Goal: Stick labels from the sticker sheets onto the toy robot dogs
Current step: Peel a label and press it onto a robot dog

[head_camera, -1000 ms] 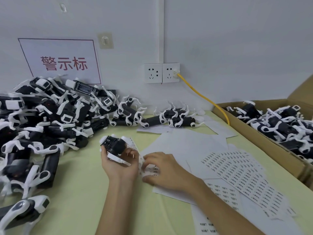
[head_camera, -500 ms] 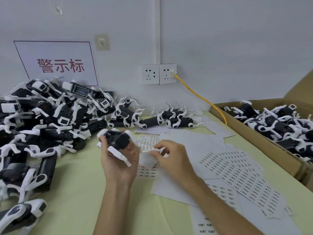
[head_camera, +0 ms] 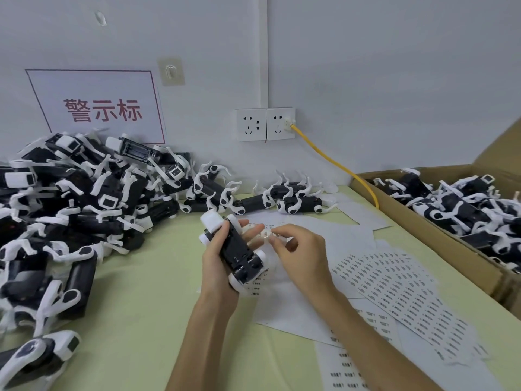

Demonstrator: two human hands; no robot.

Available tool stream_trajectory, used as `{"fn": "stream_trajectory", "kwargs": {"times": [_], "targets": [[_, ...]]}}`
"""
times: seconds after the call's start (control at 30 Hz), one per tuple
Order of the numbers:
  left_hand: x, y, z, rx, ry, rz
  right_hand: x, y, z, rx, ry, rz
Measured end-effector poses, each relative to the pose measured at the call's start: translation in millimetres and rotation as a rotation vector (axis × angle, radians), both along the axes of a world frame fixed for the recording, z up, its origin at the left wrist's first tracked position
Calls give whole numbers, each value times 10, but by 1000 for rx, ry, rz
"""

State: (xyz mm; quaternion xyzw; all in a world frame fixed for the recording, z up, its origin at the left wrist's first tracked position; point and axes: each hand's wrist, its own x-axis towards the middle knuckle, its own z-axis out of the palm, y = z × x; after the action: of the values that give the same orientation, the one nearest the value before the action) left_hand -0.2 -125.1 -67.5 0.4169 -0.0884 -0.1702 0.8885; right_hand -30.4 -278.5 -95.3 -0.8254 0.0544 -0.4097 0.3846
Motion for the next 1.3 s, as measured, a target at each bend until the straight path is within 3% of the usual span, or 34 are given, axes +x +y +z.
{"fn": "stream_trajectory", "kwargs": {"times": [0.43,0.83,1.13,1.3], "targets": [[-38,-49,-5,-26,-10,-3,8,-28,45,-5,1,122],[-33,-92,-43,20,-44,33,-11,-54,50,130,17,192],[-69,-100,0,169,-71,82,-3,-27,6,27,49,157],[-71,-111,-8,206,-37,149,-9,6,6,78,149,169]]}}
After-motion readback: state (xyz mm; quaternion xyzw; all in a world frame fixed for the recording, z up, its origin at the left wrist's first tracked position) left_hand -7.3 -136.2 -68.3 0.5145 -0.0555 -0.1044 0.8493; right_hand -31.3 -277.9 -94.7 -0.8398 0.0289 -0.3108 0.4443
